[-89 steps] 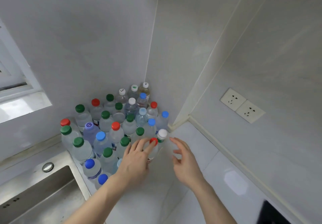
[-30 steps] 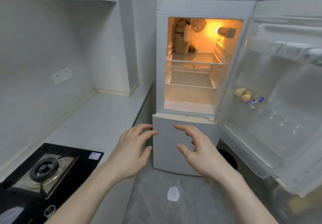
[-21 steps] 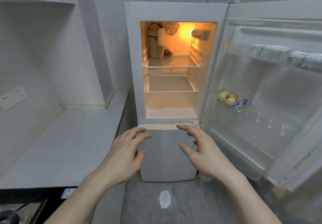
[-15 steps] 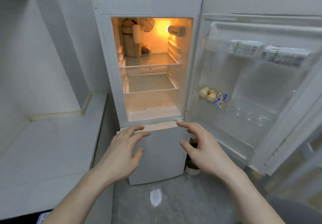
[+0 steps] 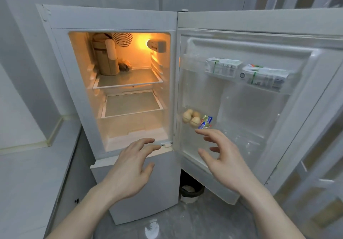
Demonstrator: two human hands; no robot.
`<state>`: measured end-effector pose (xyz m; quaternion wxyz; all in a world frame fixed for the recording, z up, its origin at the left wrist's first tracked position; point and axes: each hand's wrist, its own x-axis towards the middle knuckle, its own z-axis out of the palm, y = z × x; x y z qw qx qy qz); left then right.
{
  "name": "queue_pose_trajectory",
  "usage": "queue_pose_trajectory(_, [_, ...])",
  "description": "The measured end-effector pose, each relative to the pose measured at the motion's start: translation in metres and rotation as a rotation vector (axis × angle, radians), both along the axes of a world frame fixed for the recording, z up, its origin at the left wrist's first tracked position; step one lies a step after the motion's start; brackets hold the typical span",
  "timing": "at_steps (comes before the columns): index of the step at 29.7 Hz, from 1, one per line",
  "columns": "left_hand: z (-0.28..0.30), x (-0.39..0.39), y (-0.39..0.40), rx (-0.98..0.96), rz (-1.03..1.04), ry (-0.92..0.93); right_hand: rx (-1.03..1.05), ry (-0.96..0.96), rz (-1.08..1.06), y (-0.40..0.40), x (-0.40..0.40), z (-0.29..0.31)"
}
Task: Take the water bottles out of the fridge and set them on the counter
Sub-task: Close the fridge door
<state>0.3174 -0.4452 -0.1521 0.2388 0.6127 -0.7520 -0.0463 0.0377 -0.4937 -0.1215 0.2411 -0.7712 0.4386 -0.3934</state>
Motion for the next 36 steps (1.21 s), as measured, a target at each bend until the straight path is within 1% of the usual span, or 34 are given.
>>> queue_pose_trajectory(4, [0.006, -0.038, -0.035, -0.017, -0.035, -0.005, -0.117, -0.208, -0.044, -0.032, -0.030, 0.016])
queue_pose_trajectory(6, [0.008, -0.072, -0.063, -0.029, -0.078, -0.002, -0.178, -0.283, -0.084, -0.049, -0.058, 0.023])
queue_pose_trajectory(11, [0.002, -0.152, -0.113, -0.047, -0.235, -0.017, -0.309, -0.386, -0.217, -0.076, -0.106, 0.025])
queue_pose_trajectory(13, [-0.007, -0.183, -0.133, -0.047, -0.288, -0.072, -0.329, -0.414, -0.270, -0.085, -0.125, 0.023])
queue_pose_trajectory(16, [-0.024, -0.206, -0.154, -0.036, -0.289, -0.167, -0.349, -0.459, -0.297, -0.091, -0.142, 0.018])
queue_pose_trajectory(19, [-0.037, -0.212, -0.161, -0.027, -0.285, -0.196, -0.368, -0.460, -0.309, -0.097, -0.153, 0.013])
queue_pose_trajectory(24, [-0.046, -0.210, -0.162, -0.103, -0.272, -0.143, -0.390, -0.471, -0.362, -0.099, -0.156, 0.008])
queue_pose_trajectory(30, [-0.051, -0.195, -0.149, -0.101, -0.248, -0.139, -0.433, -0.468, -0.438, -0.085, -0.150, 0.004])
queue_pose_trajectory(33, [-0.053, -0.182, -0.138, -0.086, -0.226, -0.137, -0.456, -0.450, -0.408, -0.070, -0.139, 0.002])
queue_pose_trajectory(36, [-0.050, -0.169, -0.125, -0.088, -0.204, -0.145, -0.429, -0.422, -0.349, -0.051, -0.123, 0.001])
